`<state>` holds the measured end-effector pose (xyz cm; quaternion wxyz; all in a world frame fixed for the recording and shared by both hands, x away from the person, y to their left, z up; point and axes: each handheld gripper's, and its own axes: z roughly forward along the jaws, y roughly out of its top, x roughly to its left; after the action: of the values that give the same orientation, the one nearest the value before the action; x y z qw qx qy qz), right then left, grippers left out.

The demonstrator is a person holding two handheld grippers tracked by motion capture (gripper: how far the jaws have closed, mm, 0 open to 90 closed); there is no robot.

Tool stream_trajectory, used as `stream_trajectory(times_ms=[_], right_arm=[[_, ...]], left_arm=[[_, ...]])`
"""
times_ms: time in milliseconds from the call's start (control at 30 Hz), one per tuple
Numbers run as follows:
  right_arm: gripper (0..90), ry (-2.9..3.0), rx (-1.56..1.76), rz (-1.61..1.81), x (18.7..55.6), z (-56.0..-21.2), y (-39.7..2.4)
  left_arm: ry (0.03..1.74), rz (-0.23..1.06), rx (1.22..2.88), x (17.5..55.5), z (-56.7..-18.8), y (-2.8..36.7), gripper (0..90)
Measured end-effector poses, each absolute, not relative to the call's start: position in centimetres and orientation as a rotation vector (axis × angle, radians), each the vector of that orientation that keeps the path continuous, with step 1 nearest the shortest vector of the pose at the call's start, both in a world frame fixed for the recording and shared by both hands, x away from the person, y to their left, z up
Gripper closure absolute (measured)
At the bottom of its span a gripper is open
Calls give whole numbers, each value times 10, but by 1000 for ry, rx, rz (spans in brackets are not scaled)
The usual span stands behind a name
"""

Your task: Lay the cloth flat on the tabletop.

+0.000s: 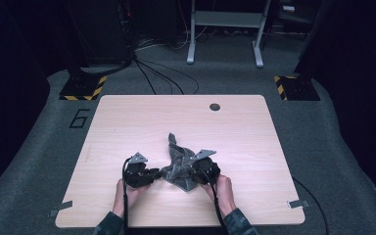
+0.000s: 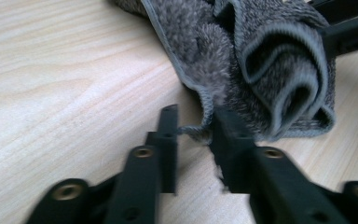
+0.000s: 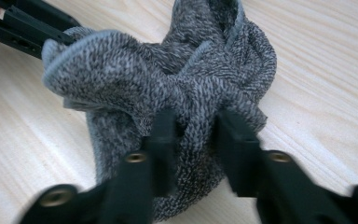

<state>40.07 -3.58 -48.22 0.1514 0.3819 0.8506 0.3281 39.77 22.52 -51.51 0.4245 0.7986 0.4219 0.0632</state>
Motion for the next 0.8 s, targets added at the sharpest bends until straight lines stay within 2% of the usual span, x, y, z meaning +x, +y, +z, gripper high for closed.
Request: stream_trajectory(times_ms=[67, 167, 467, 700, 767, 800], right_arm=[[784, 2432, 1122, 945, 401, -483, -37], [826, 2416, 1118, 935, 401, -482, -45], [825, 2355, 1210, 935, 401, -482, -78], [768, 2374, 1236, 920, 398, -487, -95], [694, 2380, 1269, 932, 395, -489, -99], [653, 2390, 1251, 944, 395, -489, -102]], left_arm=[[1055, 159, 2007, 398, -517, 225, 840], [1055, 161, 2008, 398, -517, 225, 861], [1051, 157, 2004, 389, -516, 229, 869], [1023, 126, 2030, 374, -513, 231, 866], [1016, 105, 2036, 370, -511, 232, 850], [1019, 107, 2040, 369, -509, 233, 793]])
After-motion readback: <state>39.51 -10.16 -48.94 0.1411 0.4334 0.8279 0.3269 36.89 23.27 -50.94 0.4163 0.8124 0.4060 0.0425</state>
